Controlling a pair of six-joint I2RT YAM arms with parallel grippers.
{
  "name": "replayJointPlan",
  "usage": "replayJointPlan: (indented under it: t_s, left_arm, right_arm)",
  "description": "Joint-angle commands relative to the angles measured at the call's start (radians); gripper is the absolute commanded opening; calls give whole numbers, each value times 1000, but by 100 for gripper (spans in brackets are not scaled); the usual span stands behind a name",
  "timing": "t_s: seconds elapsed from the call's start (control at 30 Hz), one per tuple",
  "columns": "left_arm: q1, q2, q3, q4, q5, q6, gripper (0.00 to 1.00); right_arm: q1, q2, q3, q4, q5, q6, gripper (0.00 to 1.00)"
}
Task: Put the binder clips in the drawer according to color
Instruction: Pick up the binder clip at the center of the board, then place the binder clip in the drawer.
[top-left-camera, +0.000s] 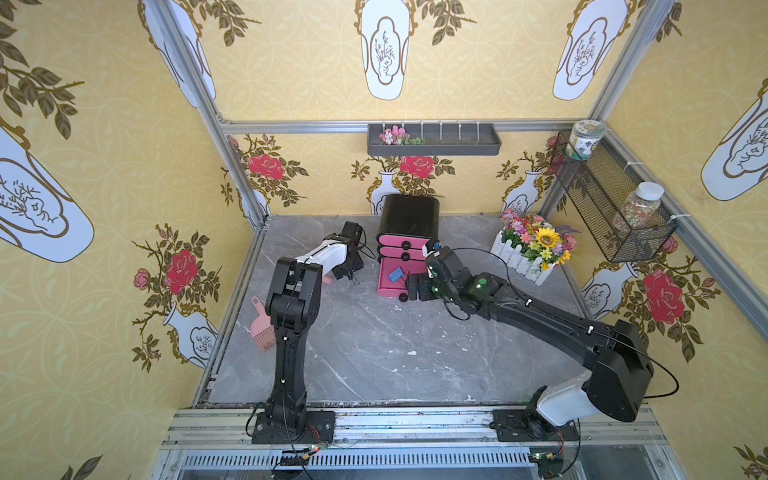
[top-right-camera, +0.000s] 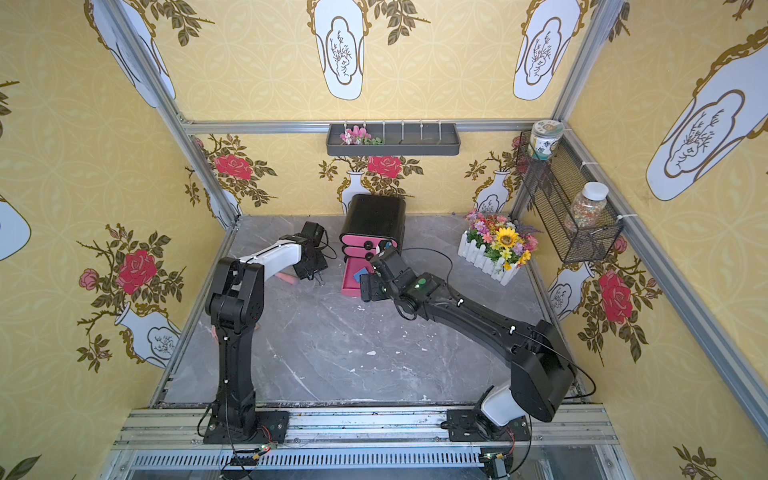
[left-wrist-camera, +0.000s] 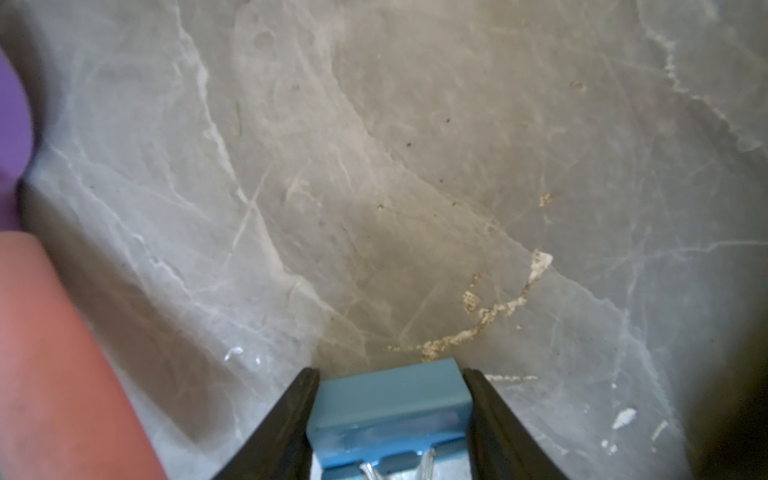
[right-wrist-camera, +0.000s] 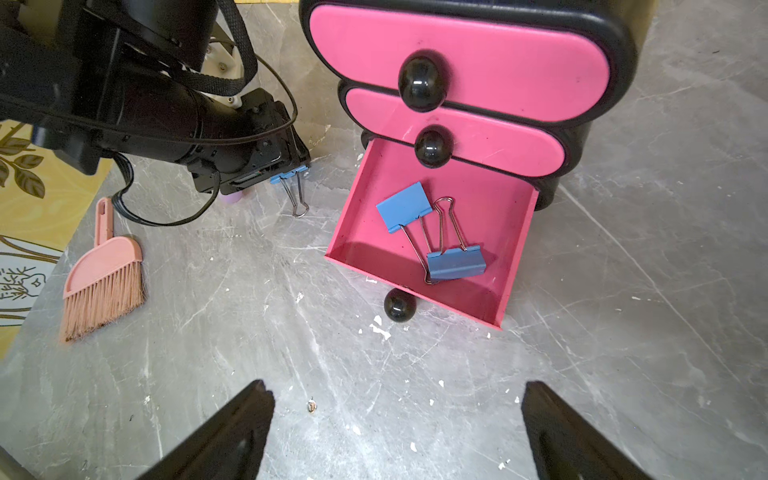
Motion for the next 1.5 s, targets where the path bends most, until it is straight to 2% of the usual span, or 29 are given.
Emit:
replayJointPlan:
  t_s: [0.0,0.2,0.43,0.57,0.77,0.97,1.3,1.47]
  left_arm:
    - [-1,-15,-15,9,16,7,49]
    - [-6,-105,-108,51,32,-12,43]
    - [-33,-326,-306,136,73,-49,43]
    - [-83,-452,-386,162,89,-80,43]
    - [-171,-581,-464,245,157,-203,44]
    - [-278,-562,-508,400,217,-350,45]
    - [-300,-426,-521,658,265,-614,45]
    - [-319,-379,-502,707,255,-680,47]
  right_arm:
    - [1,-11,-6,5,21,9,97]
    - [4,-22,-8,-10,33,11,97]
    - [1,-59,-19,-54,73,1,97]
    - [-10,-97,-48,-68,79,8,98]
    - [-25,-173,-105,-102,100,27,98]
    - [-34,-264,-159,-148,125,54,98]
    - [-44,-384,-229,-200,143,98,98]
    - [-47,-401,-248,-204,147,102,99]
